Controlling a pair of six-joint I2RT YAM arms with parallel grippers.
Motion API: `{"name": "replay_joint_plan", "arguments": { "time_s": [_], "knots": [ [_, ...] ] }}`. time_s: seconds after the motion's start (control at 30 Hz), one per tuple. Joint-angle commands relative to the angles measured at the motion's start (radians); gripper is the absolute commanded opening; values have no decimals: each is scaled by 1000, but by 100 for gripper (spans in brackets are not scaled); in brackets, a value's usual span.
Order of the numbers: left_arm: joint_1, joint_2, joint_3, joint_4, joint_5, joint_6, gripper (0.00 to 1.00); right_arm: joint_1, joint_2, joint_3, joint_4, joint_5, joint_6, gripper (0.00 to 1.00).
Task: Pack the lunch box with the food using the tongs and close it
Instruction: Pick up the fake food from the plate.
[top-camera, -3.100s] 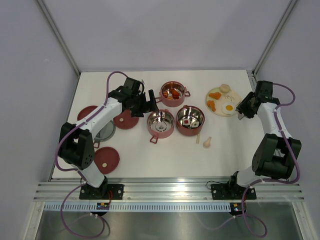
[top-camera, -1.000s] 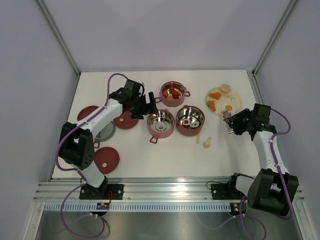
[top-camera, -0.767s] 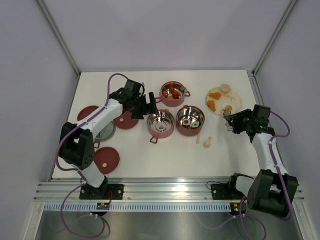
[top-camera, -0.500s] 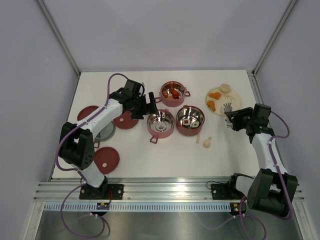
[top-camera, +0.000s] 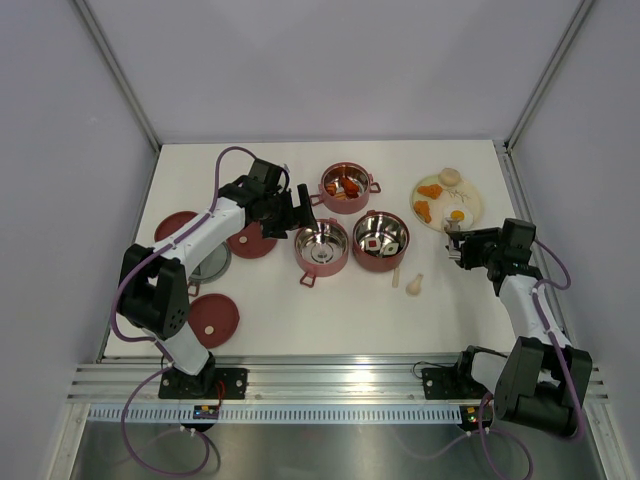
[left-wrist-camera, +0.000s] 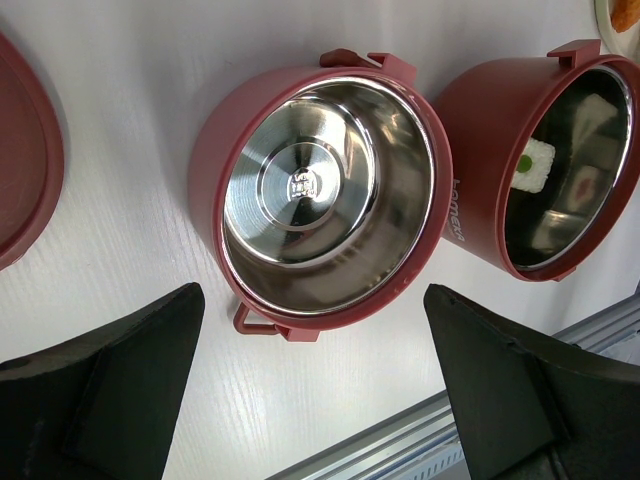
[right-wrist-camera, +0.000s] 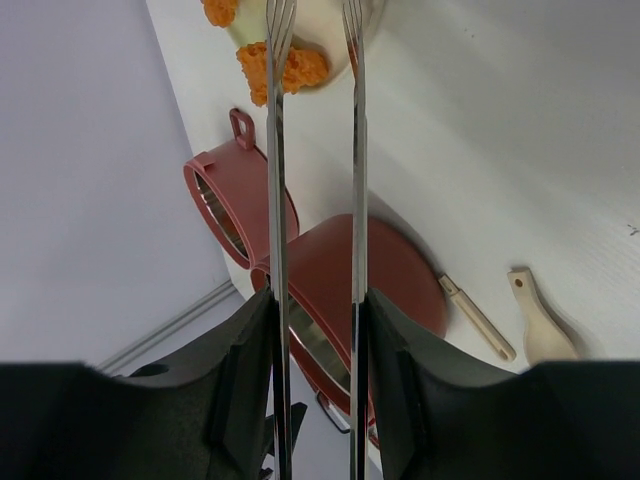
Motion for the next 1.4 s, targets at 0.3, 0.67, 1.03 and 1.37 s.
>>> {"name": "replay_joint_plan", "arguments": {
  "time_s": [0.3, 0.67, 1.03, 1.37],
  "knots": [
    [-5, -34, -13, 21, 1, 19, 96, -4, -24, -15, 92, -24, 81, 46],
    [-5, -28, -10, 24, 7, 19, 96, -4, -104, -25, 43, -16, 102, 46],
    [-7, -34, -13, 26, 8, 16, 96, -4, -106, -105, 111, -55, 179, 47],
    [-7, -34, -10, 24, 7, 17, 96, -4, -72, -116, 167, -56, 222, 47]
  ]
}}
